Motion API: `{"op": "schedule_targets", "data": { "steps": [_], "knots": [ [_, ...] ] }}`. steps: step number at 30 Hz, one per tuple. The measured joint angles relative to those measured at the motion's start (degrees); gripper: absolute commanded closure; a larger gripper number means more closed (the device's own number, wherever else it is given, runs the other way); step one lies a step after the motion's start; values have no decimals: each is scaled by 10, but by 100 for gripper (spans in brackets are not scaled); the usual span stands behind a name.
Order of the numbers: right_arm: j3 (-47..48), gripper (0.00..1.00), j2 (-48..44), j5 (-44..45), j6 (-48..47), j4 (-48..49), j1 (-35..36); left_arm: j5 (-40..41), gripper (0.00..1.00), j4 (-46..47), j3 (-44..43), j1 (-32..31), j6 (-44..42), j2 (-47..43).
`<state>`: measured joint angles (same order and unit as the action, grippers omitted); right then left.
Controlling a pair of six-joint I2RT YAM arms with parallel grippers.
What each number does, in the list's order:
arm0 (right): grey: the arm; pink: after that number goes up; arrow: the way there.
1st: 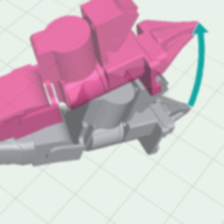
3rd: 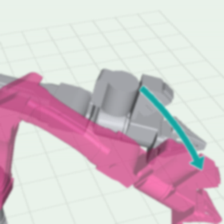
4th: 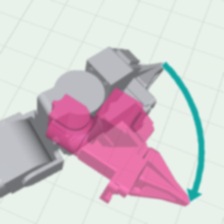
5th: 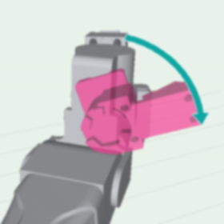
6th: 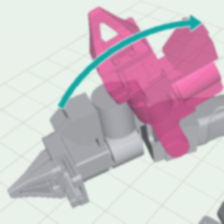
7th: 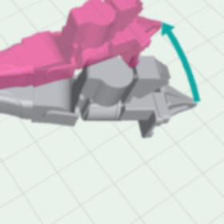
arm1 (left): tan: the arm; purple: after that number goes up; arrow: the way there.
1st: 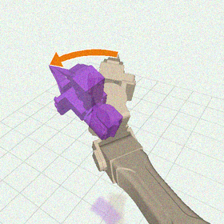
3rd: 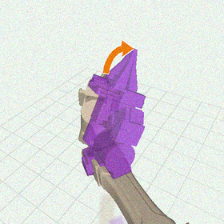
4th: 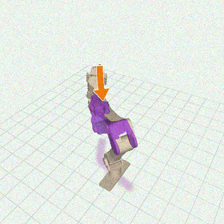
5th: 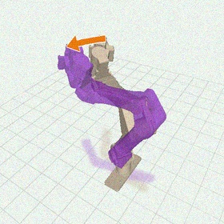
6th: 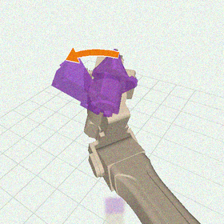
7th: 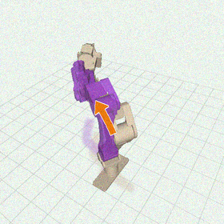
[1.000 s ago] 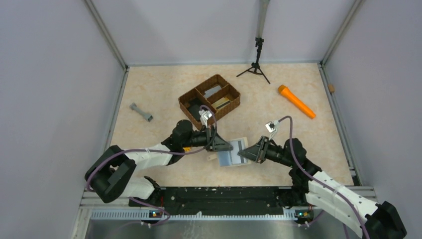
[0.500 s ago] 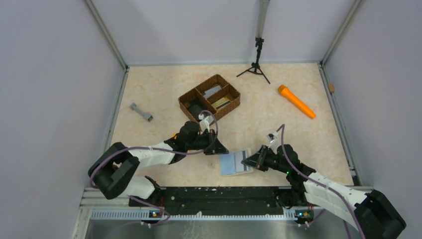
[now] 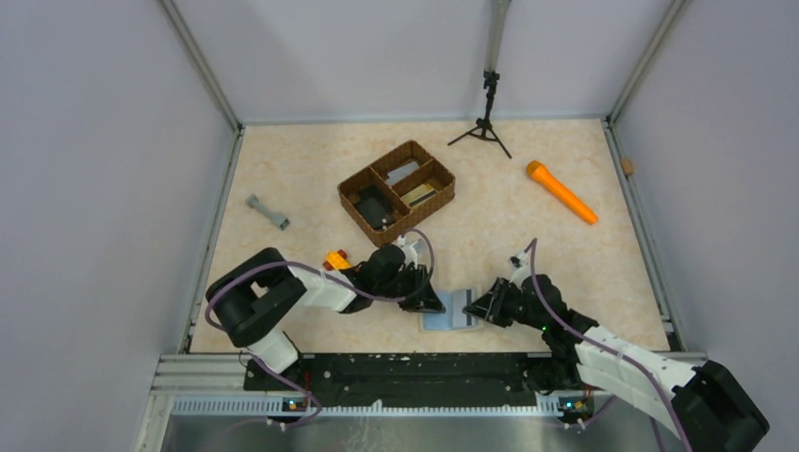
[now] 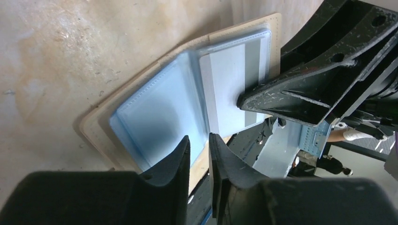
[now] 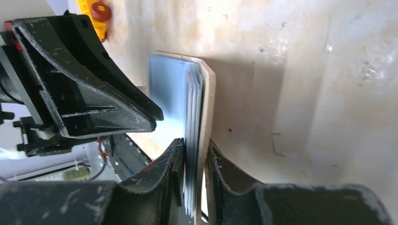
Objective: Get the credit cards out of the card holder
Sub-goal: Remove the credit card from the card holder.
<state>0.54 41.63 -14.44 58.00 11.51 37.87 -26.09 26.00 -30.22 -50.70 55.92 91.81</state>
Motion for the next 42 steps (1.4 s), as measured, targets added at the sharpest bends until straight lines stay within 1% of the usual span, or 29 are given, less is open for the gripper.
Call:
{"op": "schedule_targets", "data": {
  "steps": [5,10,15,19,21,23,26,27,29,30,31,34,37,38,42],
  "knots": [
    [10,75,9,5,-26,-36,0,1,75,9,-8,-3,10,30],
    [58,76,73,7,-61,-52,0,18,76,-14,-28,-4,3,34],
    [89,78,173,-3,-74,7,0,26,76,-32,-32,19,-4,33],
    [106,80,240,-11,-73,69,0,33,77,-56,-29,56,-20,15],
    [114,78,278,-14,-68,105,0,34,77,-71,-23,78,-31,0],
    [125,74,311,-14,-63,132,5,30,77,-87,-12,107,-42,-17],
    [149,62,350,-4,-60,148,24,27,77,-112,-4,138,-56,-38],
    [158,57,364,-2,-60,151,31,27,77,-120,-3,143,-61,-44],
    [171,39,380,-3,-59,155,39,21,77,-135,-3,144,-69,-54],
    [174,36,381,-2,-58,156,40,19,77,-138,-3,144,-72,-54],
    [180,35,379,-4,-61,159,41,15,78,-142,-3,144,-76,-54],
    [184,36,370,3,-70,150,41,8,79,-152,-2,143,-83,-54],
    [184,41,347,11,-80,120,41,-2,80,-153,-3,143,-87,-49],
    [183,45,338,12,-82,112,41,-6,80,-153,-3,143,-88,-47],
    [182,65,305,13,-89,86,41,-15,81,-152,-5,143,-94,-41]
  ]
}}
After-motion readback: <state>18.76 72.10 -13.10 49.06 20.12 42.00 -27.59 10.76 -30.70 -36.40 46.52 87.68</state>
